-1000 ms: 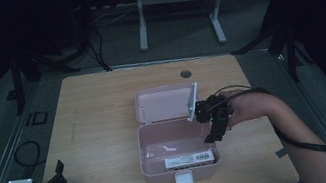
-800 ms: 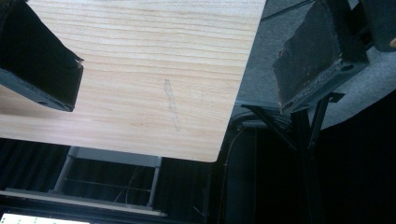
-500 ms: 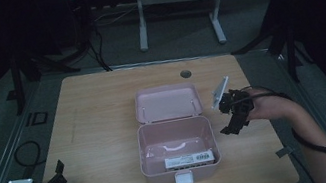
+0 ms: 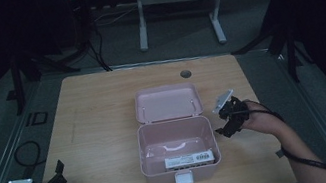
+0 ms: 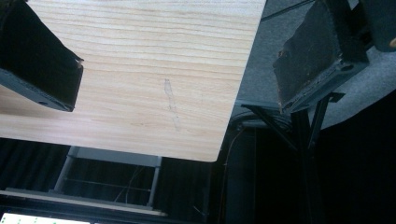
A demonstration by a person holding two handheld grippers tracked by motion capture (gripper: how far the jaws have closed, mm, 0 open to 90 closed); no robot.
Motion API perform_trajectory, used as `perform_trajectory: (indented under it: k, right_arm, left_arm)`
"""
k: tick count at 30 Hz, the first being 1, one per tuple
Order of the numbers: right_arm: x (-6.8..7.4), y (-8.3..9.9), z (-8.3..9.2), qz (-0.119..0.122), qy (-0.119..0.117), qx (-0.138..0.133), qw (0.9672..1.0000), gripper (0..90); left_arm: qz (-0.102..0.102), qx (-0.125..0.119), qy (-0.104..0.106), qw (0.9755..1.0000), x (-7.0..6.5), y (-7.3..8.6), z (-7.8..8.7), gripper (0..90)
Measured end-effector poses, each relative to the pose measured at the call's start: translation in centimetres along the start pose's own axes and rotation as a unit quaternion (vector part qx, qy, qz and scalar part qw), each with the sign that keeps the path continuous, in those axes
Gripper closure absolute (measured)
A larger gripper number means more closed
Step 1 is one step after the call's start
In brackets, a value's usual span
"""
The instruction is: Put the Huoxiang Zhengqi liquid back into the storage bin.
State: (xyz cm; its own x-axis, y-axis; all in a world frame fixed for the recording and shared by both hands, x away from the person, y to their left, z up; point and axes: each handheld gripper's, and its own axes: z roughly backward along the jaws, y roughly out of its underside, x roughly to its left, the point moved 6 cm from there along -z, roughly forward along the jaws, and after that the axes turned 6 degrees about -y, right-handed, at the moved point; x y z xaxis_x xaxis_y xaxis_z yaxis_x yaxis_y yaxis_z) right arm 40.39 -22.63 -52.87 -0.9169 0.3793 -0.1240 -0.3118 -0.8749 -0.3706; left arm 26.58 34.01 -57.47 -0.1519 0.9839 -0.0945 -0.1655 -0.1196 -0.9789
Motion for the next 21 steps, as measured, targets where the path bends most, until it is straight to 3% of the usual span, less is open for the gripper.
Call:
perform_trajectory:
  k: [1,6,7,10,11,12,14,15,17,19,20,21]
  right_arm:
    - [0.0,0.5,-1.0,-0.011,0.006,-0.01,0.9999,13.0]
    - [-0.3,1.3,-2.3,-0.034,0.035,-0.045,0.9978,12.9]
    - [-0.5,1.6,-2.5,-0.053,0.045,-0.068,0.9953,12.9]
    - [-0.8,2.4,-2.5,-0.079,0.063,-0.111,0.9886,12.9]
    - [-0.8,2.4,-2.5,-0.079,0.063,-0.111,0.9886,12.9]
    - [-1.2,3.1,-2.5,-0.1,0.079,-0.138,0.9822,12.9]
    - [-1.4,3.7,-2.6,-0.117,0.08,-0.148,0.9789,12.9]
    - [-1.5,4.0,-2.7,-0.119,0.092,-0.151,0.977,12.9]
    - [-1.6,4.4,-2.7,-0.12,0.098,-0.151,0.9764,12.9]
    - [-1.7,5.0,-2.8,-0.131,0.112,-0.161,0.9718,12.9]
    - [-1.7,5.0,-2.8,-0.131,0.112,-0.161,0.9718,12.9]
    - [-1.8,5.3,-2.8,-0.137,0.115,-0.166,0.9697,12.9]
  left_arm:
    - [0.0,0.0,0.0,1.0,0.0,0.0,0.0,1.1]
    - [0.0,0.0,0.0,1.0,0.0,0.0,0.0,1.2]
    - [0.001,0.0,0.0,1.0,0.0,0.0,0.0,1.2]
    - [0.0,0.0,0.0,1.0,0.0,0.0,0.0,1.2]
    - [0.0,0.0,0.0,1.0,0.0,0.0,0.0,1.2]
    - [0.0,0.0,0.0,1.0,0.0,0.0,0.0,1.2]
    - [-0.001,0.0,-0.001,1.0,0.0,0.0,0.0,1.2]
    - [-0.001,0.0,-0.001,1.0,0.0,0.0,0.0,1.2]
    - [-0.001,0.0,-0.001,1.0,0.0,0.0,0.0,1.2]
    - [0.0,0.0,-0.001,1.0,0.0,0.0,0.0,1.2]
    - [0.0,0.0,-0.001,1.0,0.0,0.0,0.0,1.1]
    - [0.0,0.001,-0.001,1.0,0.0,0.0,0.0,1.1]
